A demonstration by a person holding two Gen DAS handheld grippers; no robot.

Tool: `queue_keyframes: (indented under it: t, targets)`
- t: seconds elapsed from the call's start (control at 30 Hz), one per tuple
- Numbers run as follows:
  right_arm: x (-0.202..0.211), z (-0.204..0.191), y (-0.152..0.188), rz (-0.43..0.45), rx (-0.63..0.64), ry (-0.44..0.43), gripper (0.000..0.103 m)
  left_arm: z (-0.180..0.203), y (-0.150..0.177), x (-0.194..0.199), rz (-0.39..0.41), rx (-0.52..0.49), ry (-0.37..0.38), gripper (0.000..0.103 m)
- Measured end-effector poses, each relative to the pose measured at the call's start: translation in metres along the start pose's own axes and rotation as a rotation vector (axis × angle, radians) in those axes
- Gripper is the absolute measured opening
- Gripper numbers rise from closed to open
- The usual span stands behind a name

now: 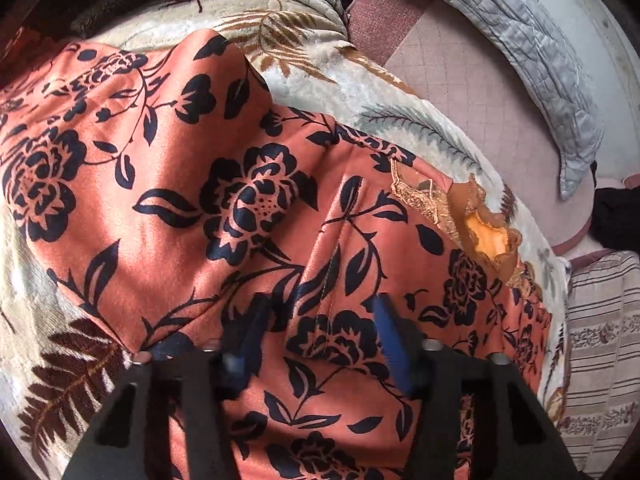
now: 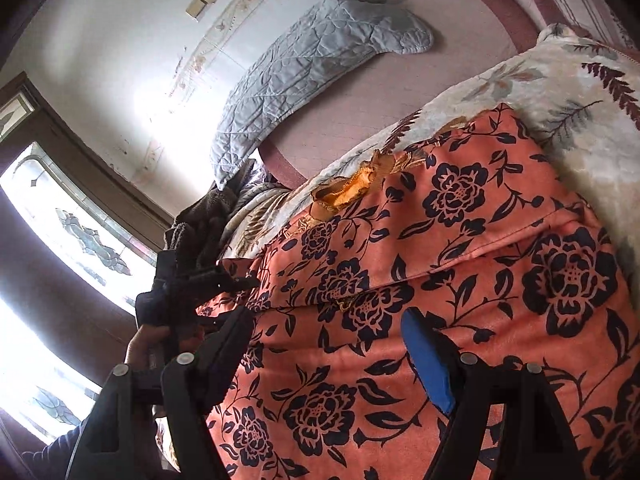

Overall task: Fold small clothes
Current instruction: 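Open the right gripper to release the sleeve and withdraw it, then grasp the shirt side with the other sleeve using the left gripper and fold it over the body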

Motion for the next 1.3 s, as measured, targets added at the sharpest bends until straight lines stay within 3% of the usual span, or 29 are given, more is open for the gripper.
queue_keyframes:
  t: [0.03,0.1,0.27,0.33,0.43,0.47,0.53,0.67,0.73,0.8,0.93,0.97,1.03,1.07,1.23,1.3]
  targets:
    - [0.000,0.001,-0.001,0.001,-0.005,-0.001,0.079,0.001,0.001,-0.004,-0.027,-0.004,-0.030,0.009]
    - [-0.001,0.002,-0.003,-0.003,-0.021,-0.017,0.079,0.000,0.001,0.000,-0.003,-0.010,-0.064,0.006]
    - [0.002,0.005,-0.004,0.005,-0.026,-0.013,0.079,0.015,0.033,0.062,0.252,-0.100,-0.097,0.004]
    - [0.004,0.009,-0.004,0.009,-0.033,-0.013,0.079,0.007,0.042,0.057,0.254,-0.099,-0.120,0.004]
    - [0.005,0.016,-0.005,0.015,-0.055,-0.007,0.079,-0.012,0.035,0.013,0.133,-0.086,-0.221,0.005]
    - [0.006,0.021,-0.006,0.015,-0.065,-0.007,0.079,-0.016,0.035,0.003,0.125,-0.095,-0.228,0.006]
    - [0.011,0.029,-0.006,0.024,-0.091,-0.007,0.079,-0.013,0.038,0.010,0.201,-0.138,-0.269,0.008]
    - [0.031,0.053,-0.013,0.056,-0.187,-0.032,0.086,-0.015,0.042,0.022,0.187,-0.141,-0.233,0.017]
    - [0.040,0.066,-0.024,0.063,-0.258,-0.056,0.086,-0.017,0.046,0.033,0.229,-0.145,-0.193,0.028]
    - [0.044,0.076,-0.042,0.059,-0.302,-0.061,0.087,-0.016,0.048,0.035,0.245,-0.155,-0.168,0.048]
    - [0.018,0.102,-0.089,-0.026,-0.339,-0.118,0.088,-0.012,0.043,0.014,0.195,-0.193,-0.174,0.048]
    - [0.007,0.114,-0.096,-0.053,-0.364,-0.105,0.087,-0.012,0.041,0.008,0.189,-0.195,-0.183,0.048]
    - [-0.005,0.145,-0.099,-0.086,-0.460,0.005,0.084,-0.014,0.041,0.008,0.199,-0.204,-0.165,0.048]
    - [-0.004,0.150,-0.101,-0.077,-0.477,-0.017,0.084,-0.015,0.043,0.010,0.199,-0.210,-0.155,0.048]
    - [-0.007,0.118,-0.141,-0.050,-0.342,-0.059,0.087,-0.018,0.044,0.016,0.206,-0.229,-0.093,0.048]
    - [-0.024,0.124,-0.166,-0.063,-0.306,-0.023,0.087,-0.018,0.042,0.012,0.192,-0.228,-0.082,0.050]
Point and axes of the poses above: each gripper's, at about its wrist camera, not at the fingertips, and x roughly against the way its jaws point, z to its right, y to its underside, the point moved 3 cm from there along -x, roughly the way its jaws point, and after that the axes turned 14 degrees about -z, right-handed, at the moved point
